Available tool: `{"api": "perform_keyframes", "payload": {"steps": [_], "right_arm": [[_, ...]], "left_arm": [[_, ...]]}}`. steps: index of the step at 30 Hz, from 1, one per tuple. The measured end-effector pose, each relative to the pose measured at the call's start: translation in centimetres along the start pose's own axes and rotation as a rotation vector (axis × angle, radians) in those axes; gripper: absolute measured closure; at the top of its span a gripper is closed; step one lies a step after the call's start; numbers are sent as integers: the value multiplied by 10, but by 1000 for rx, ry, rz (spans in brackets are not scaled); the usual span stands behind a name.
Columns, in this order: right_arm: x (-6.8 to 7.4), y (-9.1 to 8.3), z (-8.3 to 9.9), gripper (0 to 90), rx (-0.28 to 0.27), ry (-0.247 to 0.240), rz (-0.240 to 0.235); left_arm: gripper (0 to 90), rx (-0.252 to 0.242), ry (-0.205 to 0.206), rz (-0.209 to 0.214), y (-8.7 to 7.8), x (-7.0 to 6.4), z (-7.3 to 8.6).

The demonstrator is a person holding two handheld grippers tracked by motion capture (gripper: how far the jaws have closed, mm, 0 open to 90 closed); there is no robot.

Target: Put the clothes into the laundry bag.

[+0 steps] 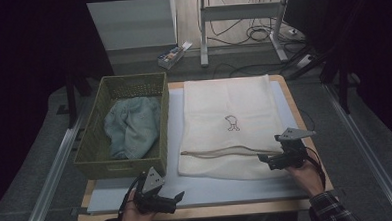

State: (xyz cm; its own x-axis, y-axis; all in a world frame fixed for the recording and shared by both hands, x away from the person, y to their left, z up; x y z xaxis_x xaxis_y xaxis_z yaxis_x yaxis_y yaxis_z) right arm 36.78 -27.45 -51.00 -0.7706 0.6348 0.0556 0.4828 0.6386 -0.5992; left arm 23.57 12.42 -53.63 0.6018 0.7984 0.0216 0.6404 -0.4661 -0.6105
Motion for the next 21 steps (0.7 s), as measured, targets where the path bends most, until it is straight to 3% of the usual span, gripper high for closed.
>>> {"api": "perform_keyframes", "payload": {"steps": [21], "right_arm": [[2, 3, 1, 0, 4, 4, -10]], "left_arm": [[29, 6, 9, 2, 0, 0, 0]]}}
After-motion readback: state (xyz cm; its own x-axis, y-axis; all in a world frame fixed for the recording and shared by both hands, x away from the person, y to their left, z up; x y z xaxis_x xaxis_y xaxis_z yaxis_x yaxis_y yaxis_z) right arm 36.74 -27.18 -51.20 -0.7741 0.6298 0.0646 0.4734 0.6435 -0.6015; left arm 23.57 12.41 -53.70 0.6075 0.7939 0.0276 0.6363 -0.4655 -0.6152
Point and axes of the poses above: each handheld gripper's, and its own axes: y roughly forward along the jaws, z roughly out of its underside, x roughly to its left, the point moved 3 cm from there along y, roughly forward along the jaws, and after that the axes turned 6 degrees about -z, right-handed, at the moved point
